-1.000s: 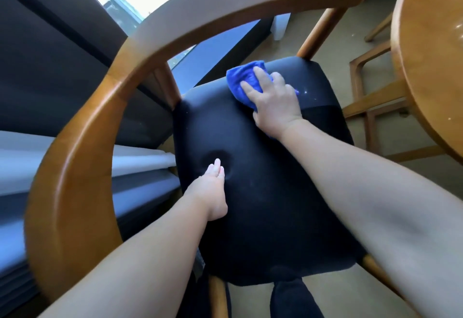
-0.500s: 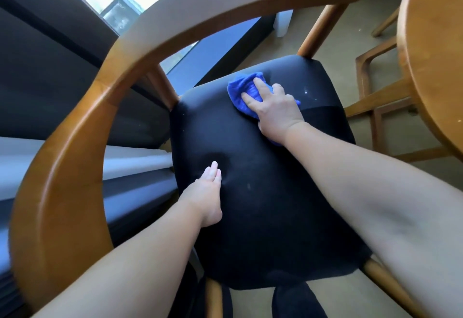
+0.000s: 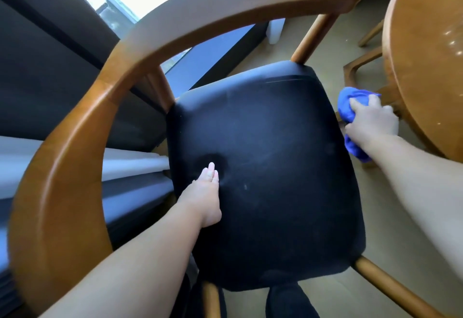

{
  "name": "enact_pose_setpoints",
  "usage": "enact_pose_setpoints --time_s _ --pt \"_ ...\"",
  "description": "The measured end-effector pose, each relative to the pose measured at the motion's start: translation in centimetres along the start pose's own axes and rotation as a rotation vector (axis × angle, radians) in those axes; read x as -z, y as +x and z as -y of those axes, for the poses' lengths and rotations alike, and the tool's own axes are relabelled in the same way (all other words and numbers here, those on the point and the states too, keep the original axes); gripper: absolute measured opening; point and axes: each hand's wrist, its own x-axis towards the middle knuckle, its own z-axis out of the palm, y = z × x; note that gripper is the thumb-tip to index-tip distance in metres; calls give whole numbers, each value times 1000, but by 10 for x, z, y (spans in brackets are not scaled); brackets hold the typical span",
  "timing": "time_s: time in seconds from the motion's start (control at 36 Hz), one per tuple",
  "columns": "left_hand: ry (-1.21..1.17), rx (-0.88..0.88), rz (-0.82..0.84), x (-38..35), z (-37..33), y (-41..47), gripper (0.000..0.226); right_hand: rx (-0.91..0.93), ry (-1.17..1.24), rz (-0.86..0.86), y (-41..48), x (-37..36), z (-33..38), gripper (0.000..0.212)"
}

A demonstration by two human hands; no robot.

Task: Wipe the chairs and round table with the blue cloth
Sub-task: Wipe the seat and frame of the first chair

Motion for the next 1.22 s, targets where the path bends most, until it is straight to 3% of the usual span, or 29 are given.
enact_pose_setpoints --time_s 0.11,0.28,0.39,0.53,0.86,1.11,1.22 --pt "-2 -4 5 -1 0 1 87 72 3 -88 -10 -4 -1 59" --pt "14 -15 -8 1 -3 0 85 339 113 -229 -8 33 92 66" --pt "-24 -9 4 2 -1 1 86 524 20 -283 -3 49 149 66" --pt "-26 -12 3 0 -1 1 87 607 -129 -233 7 44 198 63" --pt "-29 -43 -14 3 6 -1 86 497 -89 -124 26 37 138 62" --pt "6 -53 -32 4 3 -2 84 127 -48 -12 26 35 47 43" --pt "-43 -35 -50 4 3 -4 86 110 -18 -57 5 25 26 43"
